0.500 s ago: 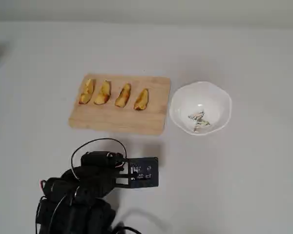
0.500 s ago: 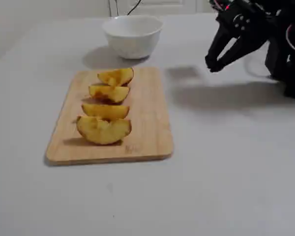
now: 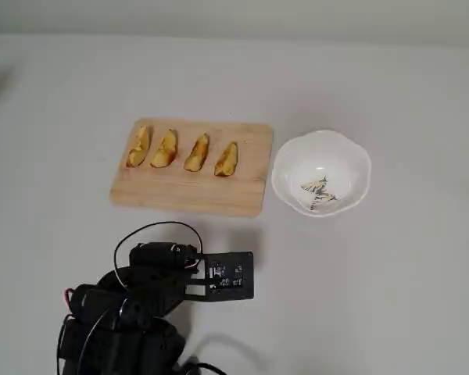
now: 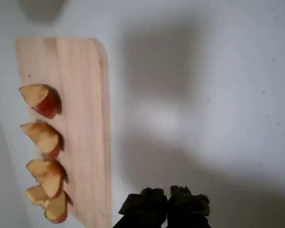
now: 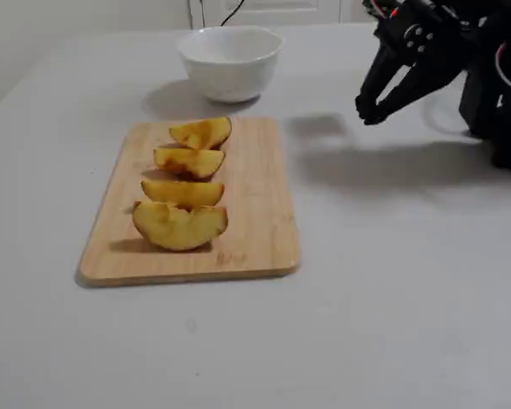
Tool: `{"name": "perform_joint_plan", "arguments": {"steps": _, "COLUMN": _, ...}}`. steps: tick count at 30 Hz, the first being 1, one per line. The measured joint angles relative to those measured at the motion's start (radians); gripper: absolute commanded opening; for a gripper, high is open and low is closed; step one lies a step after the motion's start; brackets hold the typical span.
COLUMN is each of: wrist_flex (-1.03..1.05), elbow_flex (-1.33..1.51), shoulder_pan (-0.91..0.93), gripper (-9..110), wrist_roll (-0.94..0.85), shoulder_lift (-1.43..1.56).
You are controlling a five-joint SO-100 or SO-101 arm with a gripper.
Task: Pick up the leftmost apple slice from the cutting board and place it into the bowl
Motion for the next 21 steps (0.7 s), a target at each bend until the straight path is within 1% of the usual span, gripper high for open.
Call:
{"name": "perform_joint_plan", "arguments": {"steps": 17, "wrist_flex": 0.0, "elbow_flex": 0.006, "shoulder_pan": -0.003, "gripper": 0, "wrist_roll": -0.025, "shoulder_lift": 0.0}}
{"name": "perform_joint_plan", "arguments": {"steps": 21, "wrist_flex": -0.051, "elbow_flex": 0.011, "shoulder_pan": -0.005, "gripper": 0, "wrist_roll": -0.046, "shoulder_lift": 0.0}}
